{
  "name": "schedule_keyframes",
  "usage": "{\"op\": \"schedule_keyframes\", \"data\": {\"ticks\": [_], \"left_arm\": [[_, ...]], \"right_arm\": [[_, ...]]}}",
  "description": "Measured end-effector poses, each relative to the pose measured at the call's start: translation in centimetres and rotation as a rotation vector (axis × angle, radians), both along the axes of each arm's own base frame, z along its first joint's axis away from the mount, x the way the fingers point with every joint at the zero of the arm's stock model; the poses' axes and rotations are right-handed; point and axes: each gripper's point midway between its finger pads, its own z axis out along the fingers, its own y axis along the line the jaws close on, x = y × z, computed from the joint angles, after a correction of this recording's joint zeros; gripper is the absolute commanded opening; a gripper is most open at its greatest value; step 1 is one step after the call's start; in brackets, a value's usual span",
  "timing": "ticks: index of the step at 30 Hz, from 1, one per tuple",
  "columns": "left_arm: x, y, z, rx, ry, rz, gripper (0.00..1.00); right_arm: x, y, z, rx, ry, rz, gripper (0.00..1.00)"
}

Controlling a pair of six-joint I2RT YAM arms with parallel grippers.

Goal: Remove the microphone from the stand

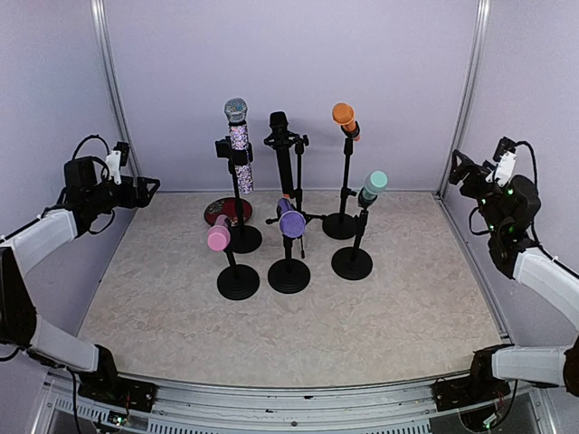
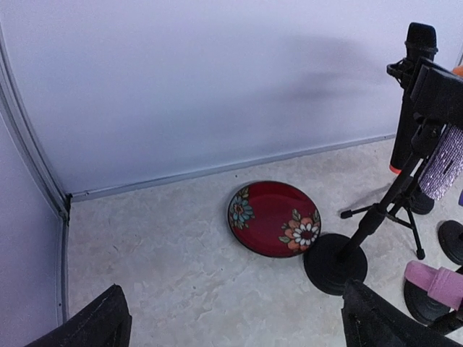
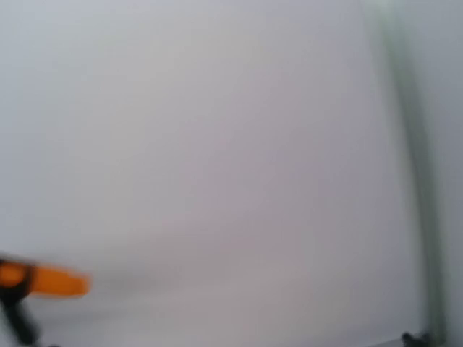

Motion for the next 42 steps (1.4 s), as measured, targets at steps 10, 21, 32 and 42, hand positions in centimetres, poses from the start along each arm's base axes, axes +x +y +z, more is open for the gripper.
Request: {"op": "schedule_keyframes", "data": {"ticks": [10, 21, 32, 42], "left_arm": [[-3.0, 0.3, -4.8, 0.008, 0.253, -0.042, 0.99], [-5.5, -1.2, -5.0, 0.005, 0.3, -0.136, 0.99], [-7.1, -2.6, -5.7, 0.001, 0.337, -0.237, 0.99], [-8.3, -3.5, -5.5, 0.016, 0.335, -0.301, 0.99]], "right_arm": [[-3.7, 18.3, 4.3, -0.214, 0.034, 0.44, 0.99], [-10.9, 30.4, 7.9, -0.362, -0.033, 0.607, 0.98], [-15.0, 44.6, 0.6, -0.567, 0.039, 0.822, 0.99], [-15.5, 51.2, -7.4, -0.712, 0.134, 0.893, 0.99]]}}
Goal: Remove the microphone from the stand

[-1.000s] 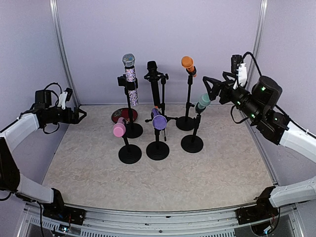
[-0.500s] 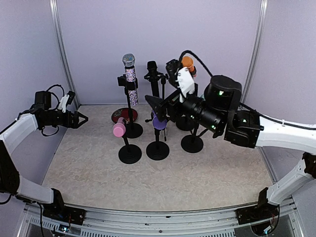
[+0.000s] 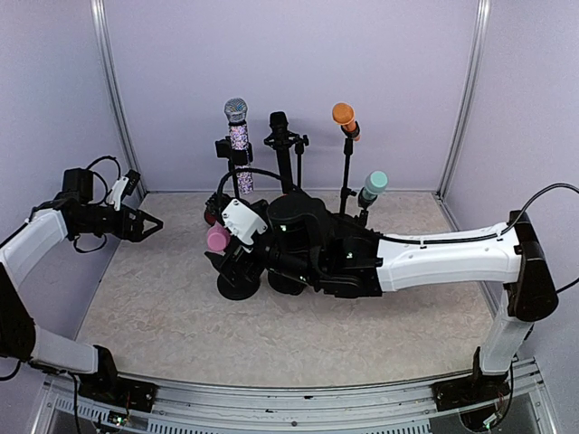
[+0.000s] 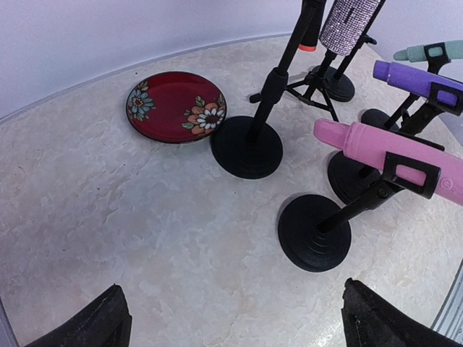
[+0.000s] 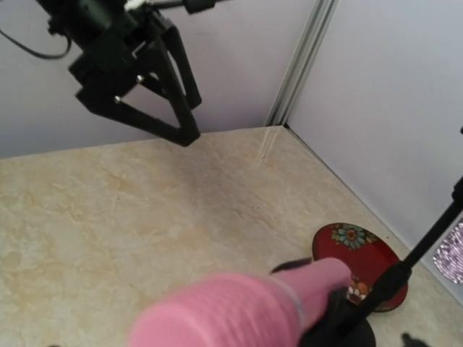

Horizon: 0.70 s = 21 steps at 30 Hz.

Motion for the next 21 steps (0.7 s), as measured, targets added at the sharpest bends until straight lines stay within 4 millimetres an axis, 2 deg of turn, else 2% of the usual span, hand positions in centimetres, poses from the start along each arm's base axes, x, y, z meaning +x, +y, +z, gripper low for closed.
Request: {"op": "schedule_keyframes", "data": {"ticks": [8, 12, 17, 21], "left_arm": [[-0.5, -0.5, 0.3, 0.008, -0.012, -0.031, 0.99], [-0.8, -0.6, 0.3, 0.005, -0.011, -0.043, 0.99], [-1.0, -1.0, 0.5, 0.006, -0.02, -0.059, 0.99], [-1.2, -1.7, 0.6, 0.007, -0.024, -0.078, 0.99]], "right_arm": [[1.4, 2.4, -1.8, -0.038, -0.021, -0.031, 0.9], [2.3, 3.3, -2.6, -0.061, -0.04, -0.061, 0.8], [3.3, 3.9, -3.4, -0.095, -0.066, -0.106, 0.6], [4.0, 3.8, -3.7, -0.115, -0.089, -0.146, 0.34]]}}
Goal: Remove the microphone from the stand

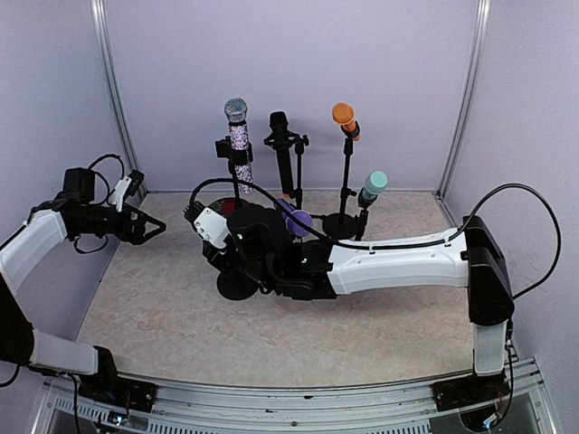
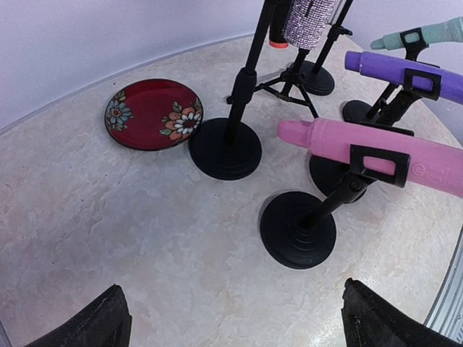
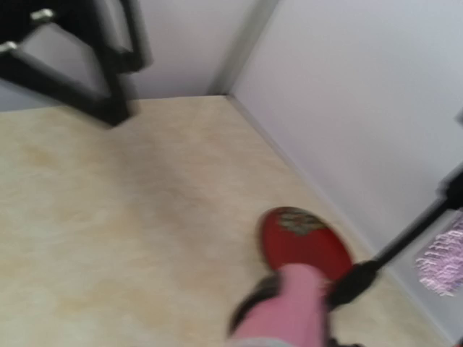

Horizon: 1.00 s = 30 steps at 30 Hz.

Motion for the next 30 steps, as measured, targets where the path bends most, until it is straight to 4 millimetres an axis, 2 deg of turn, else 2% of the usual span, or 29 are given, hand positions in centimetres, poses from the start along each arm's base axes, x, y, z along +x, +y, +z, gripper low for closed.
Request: {"op": "schedule_keyframes", "data": {"ticks": [3, 11, 15, 19, 24, 30], "left_arm": [[-0.3, -1.1, 0.0, 0.003, -0.001, -0.033, 0.99], [-1.8, -5.4, -0.3, 0.012, 0.003, -0.165, 0.99], [-2.5, -7.2, -1.3, 0.012, 0.029, -0.214, 0.98], [-2.5, -8.0, -2.4, -0.001, 0.061, -0.216, 0.95], [-2.0, -8.2, -2.3, -0.022, 0.048, -0.202, 0.89], [-1.5, -9.2, -2.6, -0.046, 0.052, -0.215, 0.79]], "right_arm": [[0.8, -0.4, 0.7, 0.012, -0.022, -0.035, 0.19], [0.6, -0.3, 0.9, 0.017, -0.03, -0.031, 0.0], [0.6, 0.0, 1.3, 0.053, -0.034, -0.029, 0.0], [0.8, 0.6, 1.6, 0.11, -0.038, -0.038, 0.0], [1.0, 1.2, 2.0, 0.182, -0.058, -0.05, 0.0], [0.3, 2.5, 2.2, 0.26, -0.075, -0.027, 0.0]]}}
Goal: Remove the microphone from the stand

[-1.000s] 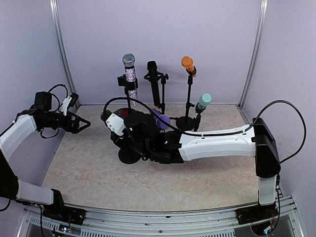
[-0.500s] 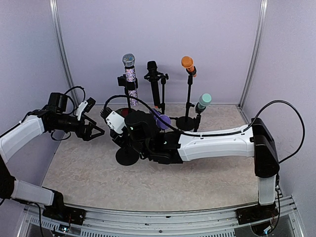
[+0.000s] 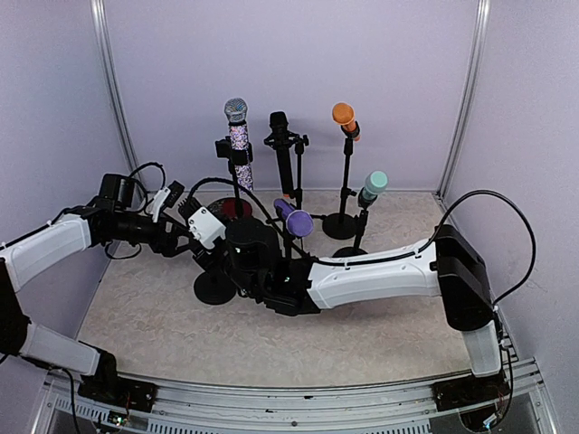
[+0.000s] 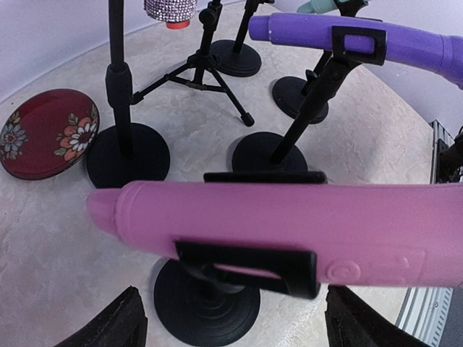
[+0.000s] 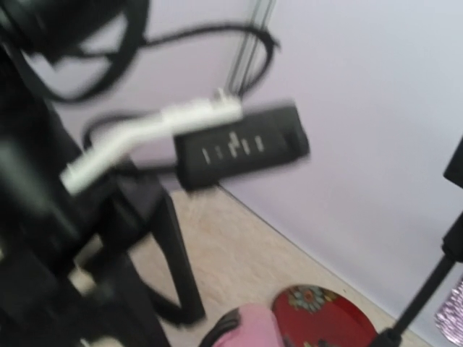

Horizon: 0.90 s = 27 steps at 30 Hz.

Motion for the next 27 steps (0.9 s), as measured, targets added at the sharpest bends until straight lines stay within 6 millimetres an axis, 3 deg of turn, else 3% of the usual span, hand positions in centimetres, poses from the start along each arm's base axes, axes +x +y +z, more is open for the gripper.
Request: {"op": "schedule_keyframes", "data": {"ticks": [6, 17, 21, 27], "left_arm": [[0.0, -0.4, -2.2, -0.003, 0.055, -0.003, 0.69], [0.3, -0.6, -2.3, -0.021, 0.032, -0.005, 0.19], [0.0, -1.1, -2.5, -0.024, 0.016, -0.036, 0.15], [-0.3, -1.2, -3.1, -0.022, 0.02, -0.04, 0.07]], "right_arm": [[-0.6, 0.9, 0.2, 0.059, -0.006, 0.028, 0.0], [-0.6, 1.0, 1.0, 0.13, 0.004, 0.035, 0.0], [-0.2, 0.8, 1.5, 0.158, -0.002, 0.033, 0.0], [-0.7, 0.3, 0.6, 0.156, -0.01, 0.046, 0.0]]}}
